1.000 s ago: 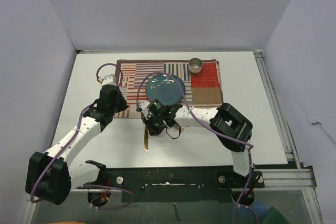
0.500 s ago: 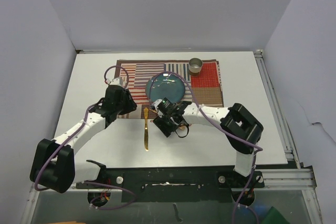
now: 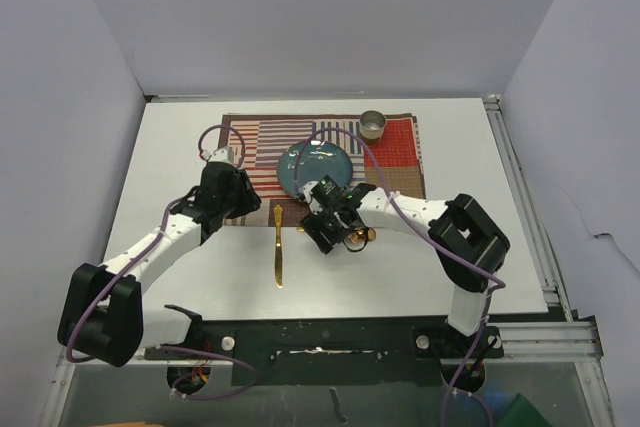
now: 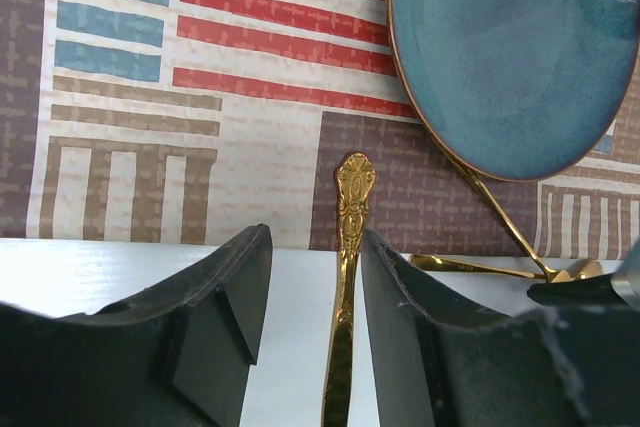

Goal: Set the dinner table for one person
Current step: Pick up the fork at the center of the board.

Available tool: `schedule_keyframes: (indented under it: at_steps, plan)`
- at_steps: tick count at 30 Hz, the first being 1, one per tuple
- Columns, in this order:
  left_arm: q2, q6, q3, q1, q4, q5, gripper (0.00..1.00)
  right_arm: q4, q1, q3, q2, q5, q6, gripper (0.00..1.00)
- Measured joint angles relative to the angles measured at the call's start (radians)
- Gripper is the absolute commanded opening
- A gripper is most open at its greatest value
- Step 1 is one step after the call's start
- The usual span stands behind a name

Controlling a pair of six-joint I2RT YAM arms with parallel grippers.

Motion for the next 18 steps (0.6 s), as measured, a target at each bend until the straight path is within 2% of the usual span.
schedule_keyframes:
  at_steps: [13, 18]
  plan:
    - [0.022, 0.0, 0.0, 0.0, 0.015, 0.001, 0.41, -0.028, 0.013, -0.001, -0.186, -0.01, 0.009, 0.66]
    - [0.026, -0.003, 0.0, -0.006, 0.022, 0.003, 0.41, -0.035, -0.044, -0.022, -0.19, 0.01, 0.006, 0.66]
